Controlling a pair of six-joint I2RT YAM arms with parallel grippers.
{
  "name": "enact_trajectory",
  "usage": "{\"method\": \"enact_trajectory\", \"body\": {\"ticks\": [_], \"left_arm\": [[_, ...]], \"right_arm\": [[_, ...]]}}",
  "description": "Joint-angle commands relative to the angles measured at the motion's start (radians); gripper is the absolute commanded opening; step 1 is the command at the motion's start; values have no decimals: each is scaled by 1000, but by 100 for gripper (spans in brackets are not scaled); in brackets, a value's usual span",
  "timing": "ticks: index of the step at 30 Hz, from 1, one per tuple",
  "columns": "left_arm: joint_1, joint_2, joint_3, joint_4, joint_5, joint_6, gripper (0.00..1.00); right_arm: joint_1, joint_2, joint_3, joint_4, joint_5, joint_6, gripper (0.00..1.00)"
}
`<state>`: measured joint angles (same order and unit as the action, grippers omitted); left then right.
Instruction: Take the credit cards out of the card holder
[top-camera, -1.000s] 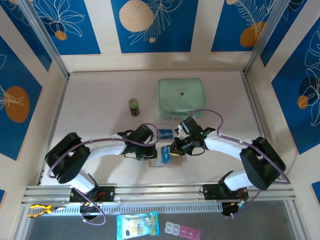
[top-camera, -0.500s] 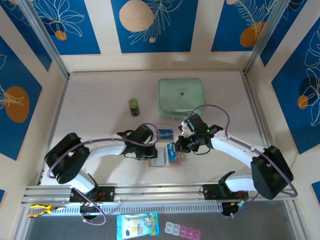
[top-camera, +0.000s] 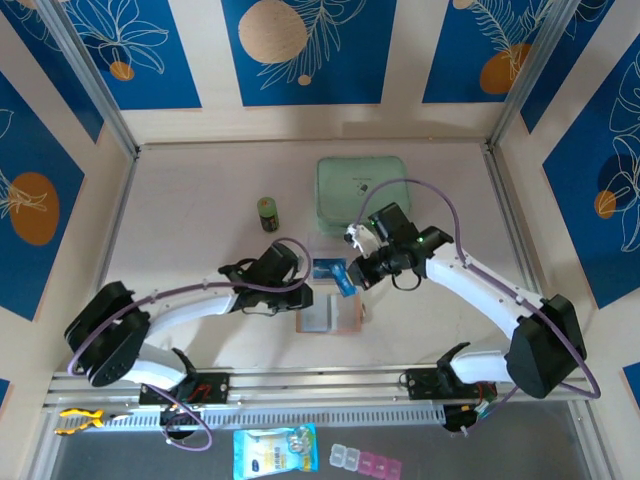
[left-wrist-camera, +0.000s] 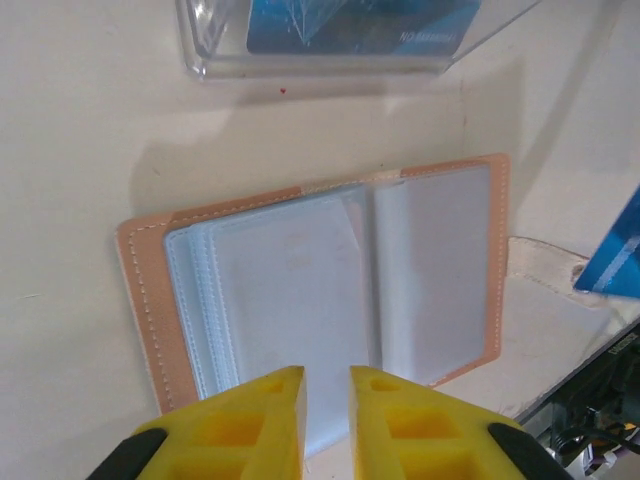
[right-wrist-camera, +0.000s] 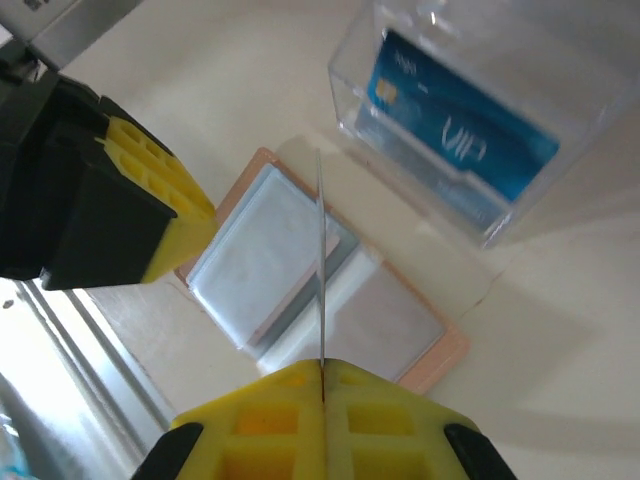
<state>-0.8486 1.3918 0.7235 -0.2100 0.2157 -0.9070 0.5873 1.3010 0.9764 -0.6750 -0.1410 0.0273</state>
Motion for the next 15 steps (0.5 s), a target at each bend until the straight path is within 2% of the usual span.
{"method": "enact_trajectory", "body": {"ticks": [1, 5, 9, 15], "left_arm": [[18, -56, -44, -17, -54, 7, 19], [32, -104, -78, -17, -65, 3, 20], [44, -136, -109, -24, -86, 2, 21], [62, -173, -152, -13, -95, -8, 21]], "right_arm": [[21, 25, 68, -59, 33, -315, 0], [38, 84, 146, -79, 79, -551, 0], [31, 201, 286, -200, 82, -725, 0], [24, 359, 462, -317, 125, -857, 0]]}}
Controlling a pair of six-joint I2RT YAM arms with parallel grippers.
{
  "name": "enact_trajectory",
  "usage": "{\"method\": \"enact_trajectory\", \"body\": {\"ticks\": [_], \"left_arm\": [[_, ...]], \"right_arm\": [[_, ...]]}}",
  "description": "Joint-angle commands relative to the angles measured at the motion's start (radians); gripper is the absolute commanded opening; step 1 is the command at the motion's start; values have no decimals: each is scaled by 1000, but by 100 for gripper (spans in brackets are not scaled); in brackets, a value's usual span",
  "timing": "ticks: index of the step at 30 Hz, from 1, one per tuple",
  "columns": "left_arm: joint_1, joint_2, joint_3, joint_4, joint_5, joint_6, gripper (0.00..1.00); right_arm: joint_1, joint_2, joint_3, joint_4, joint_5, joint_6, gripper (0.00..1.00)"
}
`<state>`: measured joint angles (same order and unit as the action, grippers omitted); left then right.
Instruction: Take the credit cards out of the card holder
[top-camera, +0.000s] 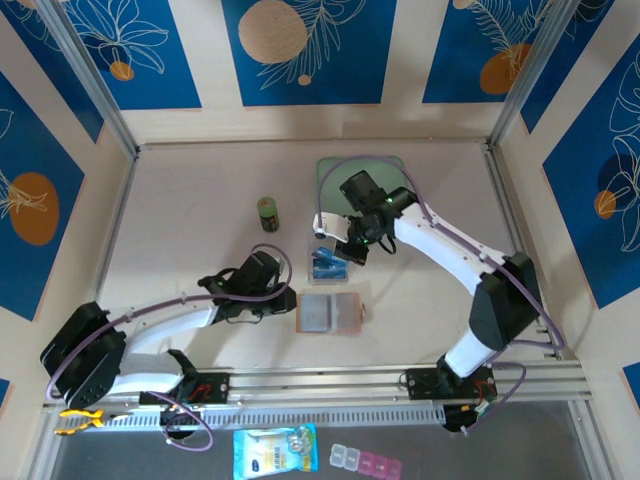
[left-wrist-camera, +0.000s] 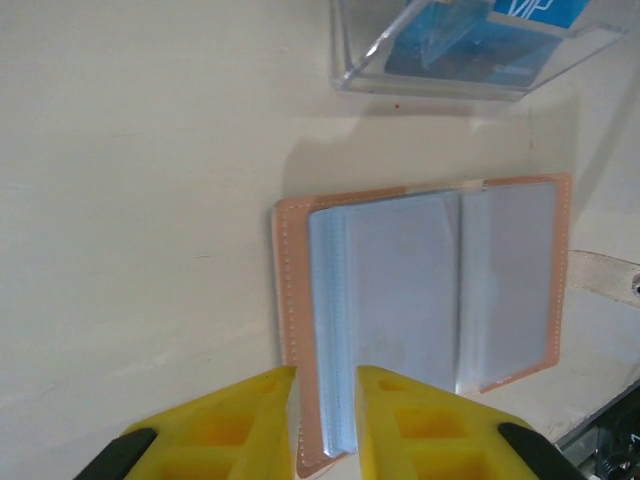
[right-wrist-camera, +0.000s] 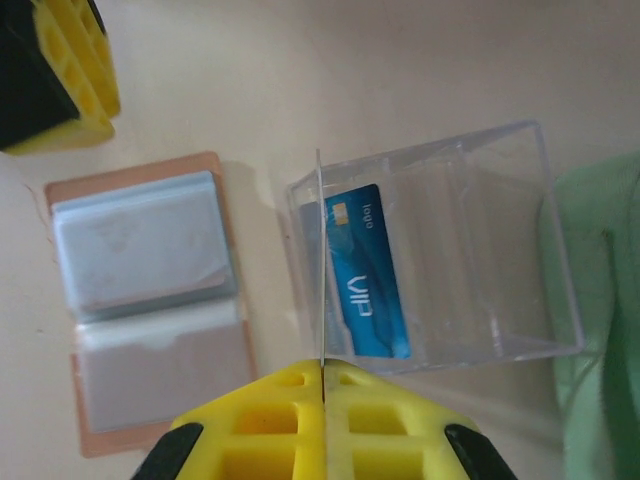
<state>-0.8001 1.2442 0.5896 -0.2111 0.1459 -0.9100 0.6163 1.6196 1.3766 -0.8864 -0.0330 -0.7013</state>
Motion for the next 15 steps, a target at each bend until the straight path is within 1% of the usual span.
{"method": "enact_trajectory", "body": {"ticks": [1, 7, 15], "left_arm": [[17, -33, -24, -10, -25, -7, 21], [38, -61, -50, -7, -16, -9, 22], [59, -92, -81, 4, -2, -17, 22]], "right_arm": [[-6, 63, 87, -123, 21, -140, 0], [0, 164, 196, -189, 33, -179, 0], [-1, 255, 267, -233, 54, -207, 0]]}}
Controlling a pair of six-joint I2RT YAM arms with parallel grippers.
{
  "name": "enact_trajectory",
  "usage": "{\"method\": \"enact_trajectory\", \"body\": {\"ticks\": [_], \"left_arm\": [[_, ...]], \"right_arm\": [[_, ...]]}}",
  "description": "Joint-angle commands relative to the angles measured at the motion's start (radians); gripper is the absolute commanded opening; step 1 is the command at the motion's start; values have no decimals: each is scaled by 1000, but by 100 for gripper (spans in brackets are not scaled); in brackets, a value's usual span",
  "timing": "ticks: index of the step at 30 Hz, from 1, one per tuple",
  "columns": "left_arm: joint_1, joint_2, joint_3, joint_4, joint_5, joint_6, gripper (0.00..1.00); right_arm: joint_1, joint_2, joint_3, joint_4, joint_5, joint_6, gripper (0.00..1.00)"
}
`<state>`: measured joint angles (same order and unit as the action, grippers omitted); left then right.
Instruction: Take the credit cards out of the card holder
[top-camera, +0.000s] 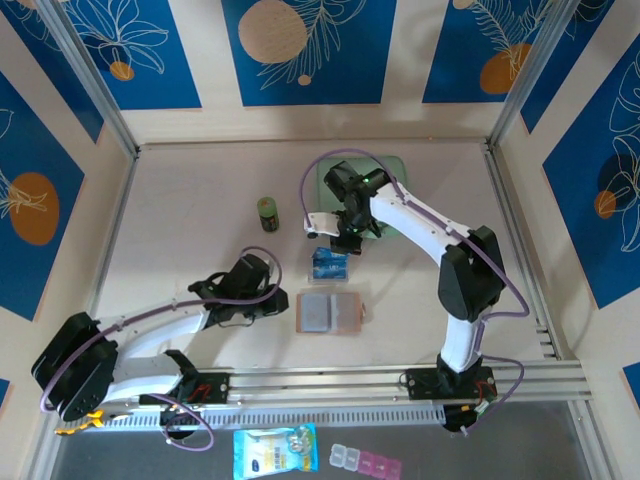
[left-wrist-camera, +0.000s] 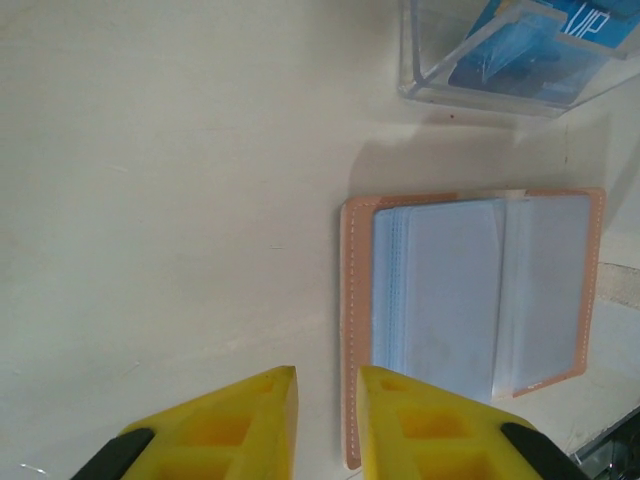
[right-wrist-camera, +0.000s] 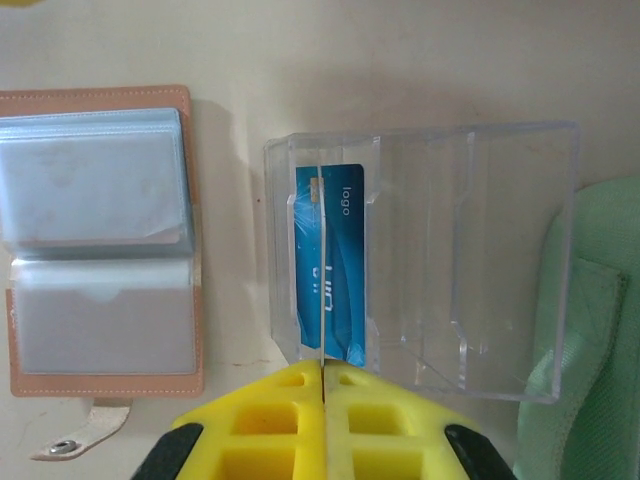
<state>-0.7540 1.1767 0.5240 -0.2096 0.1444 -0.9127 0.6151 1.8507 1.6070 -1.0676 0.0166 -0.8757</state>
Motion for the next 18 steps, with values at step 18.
{"method": "enact_trajectory", "body": {"ticks": [18], "left_arm": [[31, -73, -45, 7, 0, -30, 23]], "right_arm": [[-3, 130, 58, -54, 2, -39, 1]]}}
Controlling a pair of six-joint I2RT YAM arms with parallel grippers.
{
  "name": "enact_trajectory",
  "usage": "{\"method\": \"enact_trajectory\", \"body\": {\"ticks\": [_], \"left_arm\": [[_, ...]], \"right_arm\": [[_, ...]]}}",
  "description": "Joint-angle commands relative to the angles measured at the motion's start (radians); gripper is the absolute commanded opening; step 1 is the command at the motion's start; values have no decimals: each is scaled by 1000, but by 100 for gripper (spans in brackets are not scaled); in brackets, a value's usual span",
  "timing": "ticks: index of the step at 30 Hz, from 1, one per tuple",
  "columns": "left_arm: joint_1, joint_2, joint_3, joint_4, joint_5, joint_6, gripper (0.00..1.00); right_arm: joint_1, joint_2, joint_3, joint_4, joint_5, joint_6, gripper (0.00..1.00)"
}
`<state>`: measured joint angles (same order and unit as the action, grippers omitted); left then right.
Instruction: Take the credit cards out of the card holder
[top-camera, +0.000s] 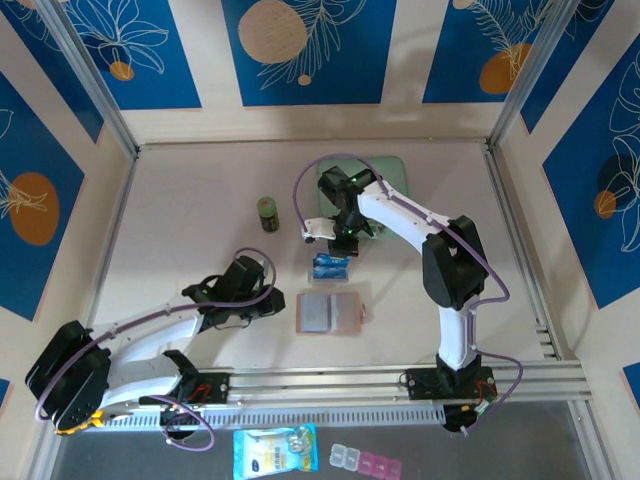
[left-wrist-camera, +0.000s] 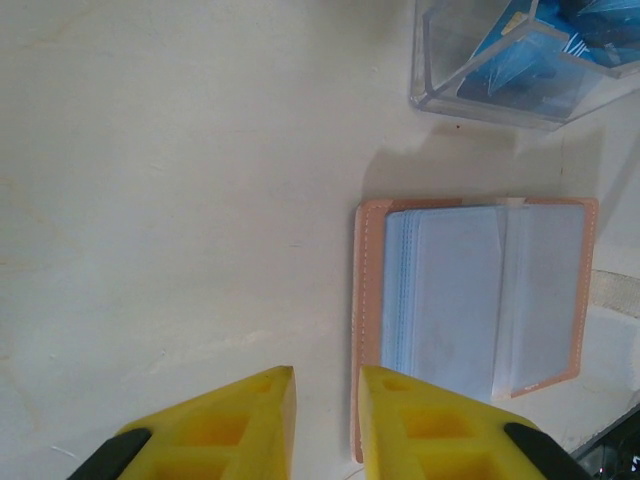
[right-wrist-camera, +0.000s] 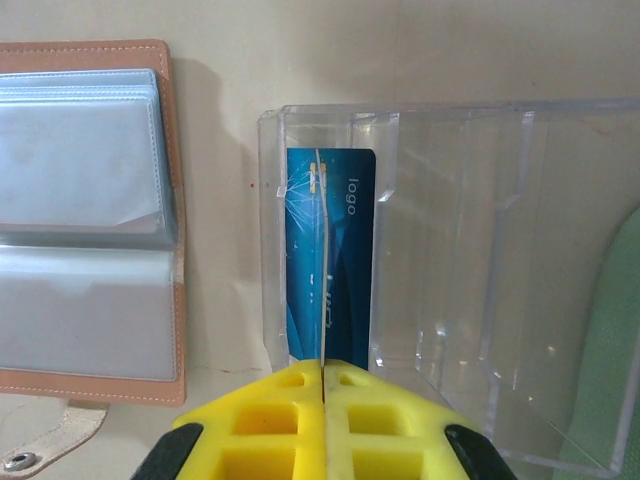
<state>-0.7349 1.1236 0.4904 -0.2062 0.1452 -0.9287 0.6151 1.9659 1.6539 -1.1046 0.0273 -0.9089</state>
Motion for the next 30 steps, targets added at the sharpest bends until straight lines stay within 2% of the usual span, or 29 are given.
{"method": "enact_trajectory", "body": {"ticks": [1, 5, 12, 18, 24, 30], "left_arm": [[12, -22, -12, 5, -2, -15, 23], [12, -19, -9, 4, 0, -14, 23], [13, 9, 2, 21, 27, -7, 23], [12, 81, 29, 67, 88, 4, 21], [10, 130, 56, 106, 124, 4, 18], [3, 164, 64, 132, 144, -2, 16]], "right_arm": [[-2, 17, 10, -15, -8, -5, 4], [-8, 21, 7, -8, 2, 4, 13], [-9, -9, 7, 2, 11, 19, 14], [-2, -77, -40, 75, -50, 103, 14], [28, -160, -138, 187, -123, 299, 16], [40, -237, -266, 319, -232, 612, 18]]}}
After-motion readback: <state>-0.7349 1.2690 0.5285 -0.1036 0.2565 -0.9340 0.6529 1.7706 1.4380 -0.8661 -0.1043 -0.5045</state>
